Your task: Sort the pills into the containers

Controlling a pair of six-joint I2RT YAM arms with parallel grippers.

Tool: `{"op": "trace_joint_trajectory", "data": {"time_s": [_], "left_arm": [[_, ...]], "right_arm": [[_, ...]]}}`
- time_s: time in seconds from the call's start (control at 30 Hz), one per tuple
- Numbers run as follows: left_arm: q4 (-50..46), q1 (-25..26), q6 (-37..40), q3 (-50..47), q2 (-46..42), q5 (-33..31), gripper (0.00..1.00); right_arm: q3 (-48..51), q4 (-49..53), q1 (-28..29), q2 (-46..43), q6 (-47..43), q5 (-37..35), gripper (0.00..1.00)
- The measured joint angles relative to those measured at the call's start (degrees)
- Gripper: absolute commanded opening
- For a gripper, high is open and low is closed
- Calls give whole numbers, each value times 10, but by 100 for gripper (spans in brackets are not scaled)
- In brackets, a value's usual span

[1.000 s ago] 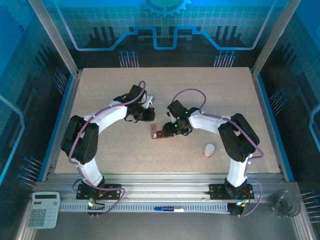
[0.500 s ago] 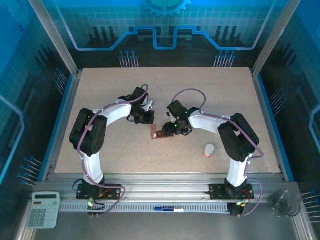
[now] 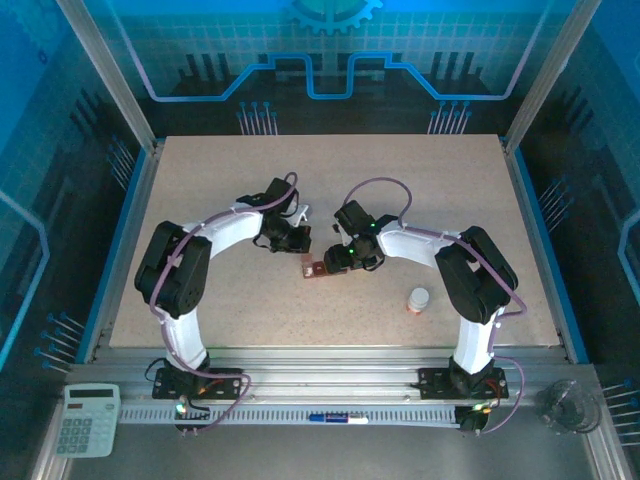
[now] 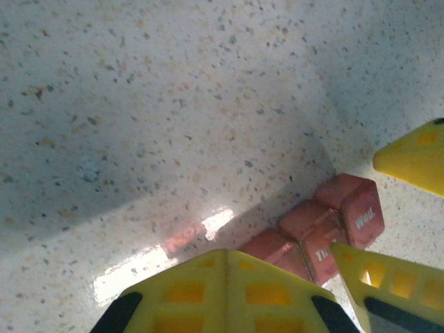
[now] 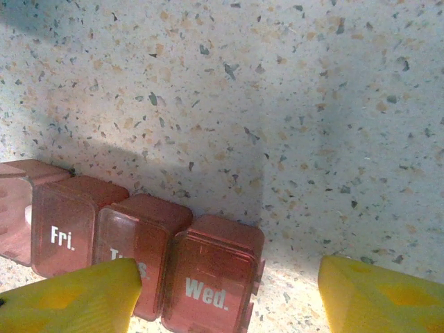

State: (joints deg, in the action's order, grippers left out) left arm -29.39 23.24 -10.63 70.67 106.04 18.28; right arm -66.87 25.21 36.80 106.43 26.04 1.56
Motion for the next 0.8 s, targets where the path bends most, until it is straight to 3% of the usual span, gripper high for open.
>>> {"op": "trace_joint_trajectory", "data": {"time_s": [0.8], "left_arm": [[-10,35,0,-64,-44,-4,0]], "right_arm": [[-3,-1,0,4,0,3,70]]}}
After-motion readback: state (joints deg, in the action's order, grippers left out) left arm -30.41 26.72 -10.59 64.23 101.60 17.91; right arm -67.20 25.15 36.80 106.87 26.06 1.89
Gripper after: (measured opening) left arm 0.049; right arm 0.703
